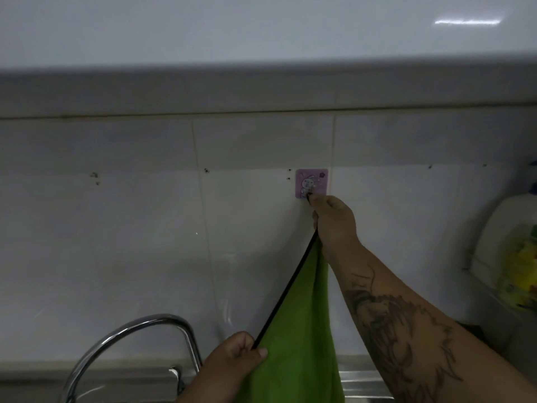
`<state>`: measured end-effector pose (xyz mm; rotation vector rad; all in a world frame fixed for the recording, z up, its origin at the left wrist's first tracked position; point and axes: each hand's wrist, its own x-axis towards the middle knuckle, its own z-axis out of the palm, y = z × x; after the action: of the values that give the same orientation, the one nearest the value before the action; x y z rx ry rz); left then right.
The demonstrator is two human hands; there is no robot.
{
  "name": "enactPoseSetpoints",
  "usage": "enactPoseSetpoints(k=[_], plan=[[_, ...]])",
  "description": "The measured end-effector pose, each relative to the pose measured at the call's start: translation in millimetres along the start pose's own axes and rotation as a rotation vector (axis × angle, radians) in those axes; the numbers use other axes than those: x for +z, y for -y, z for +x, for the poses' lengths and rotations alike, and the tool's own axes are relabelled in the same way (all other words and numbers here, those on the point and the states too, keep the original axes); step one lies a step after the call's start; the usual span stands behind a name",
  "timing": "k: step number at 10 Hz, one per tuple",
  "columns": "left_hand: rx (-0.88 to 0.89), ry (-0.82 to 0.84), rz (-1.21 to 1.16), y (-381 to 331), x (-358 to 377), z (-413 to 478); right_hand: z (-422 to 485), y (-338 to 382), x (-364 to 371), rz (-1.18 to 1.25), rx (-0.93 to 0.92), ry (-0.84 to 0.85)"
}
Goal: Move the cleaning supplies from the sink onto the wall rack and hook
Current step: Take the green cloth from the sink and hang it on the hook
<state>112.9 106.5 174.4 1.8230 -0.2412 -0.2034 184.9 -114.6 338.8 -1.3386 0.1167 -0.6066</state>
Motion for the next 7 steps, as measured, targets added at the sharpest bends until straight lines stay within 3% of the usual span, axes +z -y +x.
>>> enactPoseSetpoints(k=[1,2,3,5,6,7], plan=[[0.006,0.0,0.023,4,1,1,2,-8,2,-0.027,0.016,-0.028],[-0.027,-0.024,0.046,11,0,1,2,-21,-6,-0.204,-0.031,-0.027],[-0.053,-0.069,0.114,26,-4,2,-7,-33,-20,-0.479,-0.138,0.102],[-0.155,-0.165,0.314,68,-27,-1,-34,-85,-76,-0.516,0.132,0.319],[-0.262,-0.225,0.342,97,-42,-1,-48,-116,-122,-0.564,0.232,0.279],[-0.318,-0.268,0.379,121,-55,4,-58,-143,-178,-0.771,0.31,0.247]])
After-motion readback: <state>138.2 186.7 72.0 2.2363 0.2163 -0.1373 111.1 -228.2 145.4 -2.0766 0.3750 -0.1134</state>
